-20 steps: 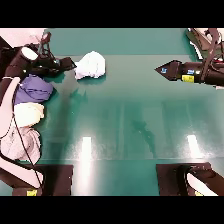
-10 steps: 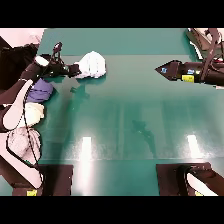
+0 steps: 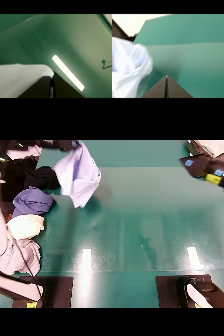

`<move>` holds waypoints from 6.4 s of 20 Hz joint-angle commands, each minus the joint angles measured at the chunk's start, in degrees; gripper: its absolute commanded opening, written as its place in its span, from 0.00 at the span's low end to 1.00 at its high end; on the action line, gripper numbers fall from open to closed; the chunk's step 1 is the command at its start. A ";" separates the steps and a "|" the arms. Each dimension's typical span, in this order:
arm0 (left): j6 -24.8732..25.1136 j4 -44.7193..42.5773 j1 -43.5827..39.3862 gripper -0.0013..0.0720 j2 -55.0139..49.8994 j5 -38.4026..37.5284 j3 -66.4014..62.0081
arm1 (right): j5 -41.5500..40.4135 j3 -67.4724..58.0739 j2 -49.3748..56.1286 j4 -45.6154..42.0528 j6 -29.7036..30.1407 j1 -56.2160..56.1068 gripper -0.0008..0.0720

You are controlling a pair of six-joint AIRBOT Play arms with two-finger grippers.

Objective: Fold the shirts.

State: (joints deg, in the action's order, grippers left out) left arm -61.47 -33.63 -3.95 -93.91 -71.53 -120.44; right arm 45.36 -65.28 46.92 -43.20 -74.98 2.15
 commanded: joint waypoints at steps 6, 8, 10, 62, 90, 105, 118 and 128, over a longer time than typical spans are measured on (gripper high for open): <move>1.95 2.73 -12.52 0.05 20.39 -7.67 7.41 | 6.43 -0.04 -5.42 -0.07 0.00 9.84 0.03; 1.90 -5.01 -14.93 0.05 20.59 -9.44 11.93 | 9.40 -0.04 -5.09 -0.24 0.00 10.49 0.04; 0.70 -15.63 -15.21 0.05 20.57 -9.46 16.24 | 13.97 -0.04 -3.78 -0.44 0.00 10.56 0.04; -13.62 -20.41 -4.76 0.05 37.48 -9.53 -4.24 | 14.60 -39.28 -1.16 -19.15 -0.44 -0.39 0.03; -19.54 -38.42 -0.70 0.77 17.33 -2.69 34.12 | 28.28 -27.87 38.34 -16.46 -8.48 0.90 0.73; -22.86 -6.82 -18.49 0.77 30.23 15.80 85.55 | 23.39 0.13 11.93 -16.35 -7.04 4.85 0.70; -23.06 3.21 -22.84 0.77 25.68 30.08 87.43 | 23.80 0.33 11.61 -16.26 -7.06 4.85 0.70; -20.39 -8.11 -22.67 0.05 30.40 15.45 77.20 | 33.59 1.70 11.43 -16.96 -7.04 4.87 0.70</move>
State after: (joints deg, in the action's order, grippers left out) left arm -82.21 -34.63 -26.68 -65.91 -50.00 -39.07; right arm 74.00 -64.55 58.52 -59.79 -82.02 6.98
